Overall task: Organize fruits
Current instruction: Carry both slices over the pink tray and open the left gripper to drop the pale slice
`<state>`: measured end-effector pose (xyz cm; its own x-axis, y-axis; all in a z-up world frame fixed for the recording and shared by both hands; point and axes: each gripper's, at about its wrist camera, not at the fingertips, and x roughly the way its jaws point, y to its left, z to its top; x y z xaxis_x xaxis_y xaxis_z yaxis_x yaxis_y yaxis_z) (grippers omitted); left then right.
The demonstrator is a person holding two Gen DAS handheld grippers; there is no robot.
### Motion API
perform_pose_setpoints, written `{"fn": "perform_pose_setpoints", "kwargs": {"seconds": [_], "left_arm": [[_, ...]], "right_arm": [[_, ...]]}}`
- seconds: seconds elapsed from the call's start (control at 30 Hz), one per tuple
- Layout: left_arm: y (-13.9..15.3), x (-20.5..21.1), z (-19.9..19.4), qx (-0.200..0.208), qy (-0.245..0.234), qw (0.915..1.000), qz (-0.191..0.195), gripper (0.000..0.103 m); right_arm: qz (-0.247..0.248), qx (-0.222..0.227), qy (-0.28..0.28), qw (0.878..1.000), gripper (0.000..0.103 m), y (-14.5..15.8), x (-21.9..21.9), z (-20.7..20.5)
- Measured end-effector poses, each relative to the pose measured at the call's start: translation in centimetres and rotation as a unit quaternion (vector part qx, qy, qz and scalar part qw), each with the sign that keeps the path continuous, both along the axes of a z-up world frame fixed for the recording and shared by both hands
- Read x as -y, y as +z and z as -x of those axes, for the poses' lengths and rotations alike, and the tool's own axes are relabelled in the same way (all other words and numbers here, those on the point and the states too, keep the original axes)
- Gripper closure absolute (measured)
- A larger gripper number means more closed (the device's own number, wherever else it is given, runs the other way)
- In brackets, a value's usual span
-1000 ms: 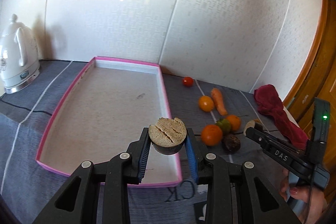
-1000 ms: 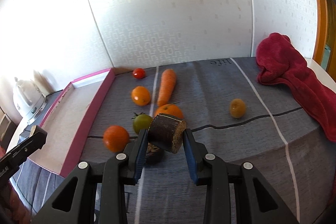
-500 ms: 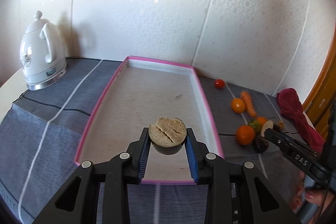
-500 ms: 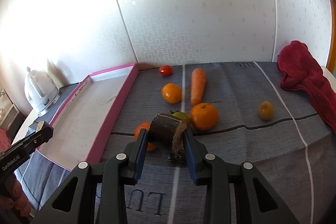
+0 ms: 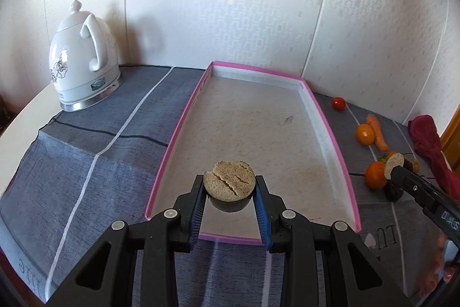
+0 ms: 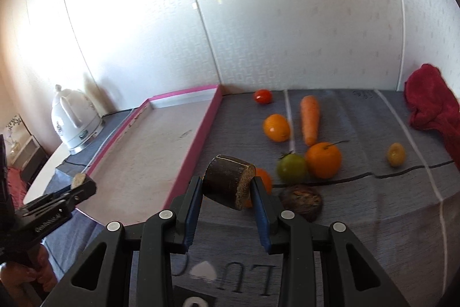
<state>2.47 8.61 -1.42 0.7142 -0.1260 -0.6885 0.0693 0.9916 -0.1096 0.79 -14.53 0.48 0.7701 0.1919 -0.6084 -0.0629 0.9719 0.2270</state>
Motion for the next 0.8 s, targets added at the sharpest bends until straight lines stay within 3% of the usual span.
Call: {"fn": "perform_pose_setpoints", "kwargs": {"seconds": [0.8], "left_arm": [[-1.1, -2.4, -0.9, -0.028, 0.039, 0.9987, -0.017, 0.070]], "right_arm": [[-0.002, 0.016, 0.069, 0.997, 0.069, 0.1, -4.7, 0.0]]}}
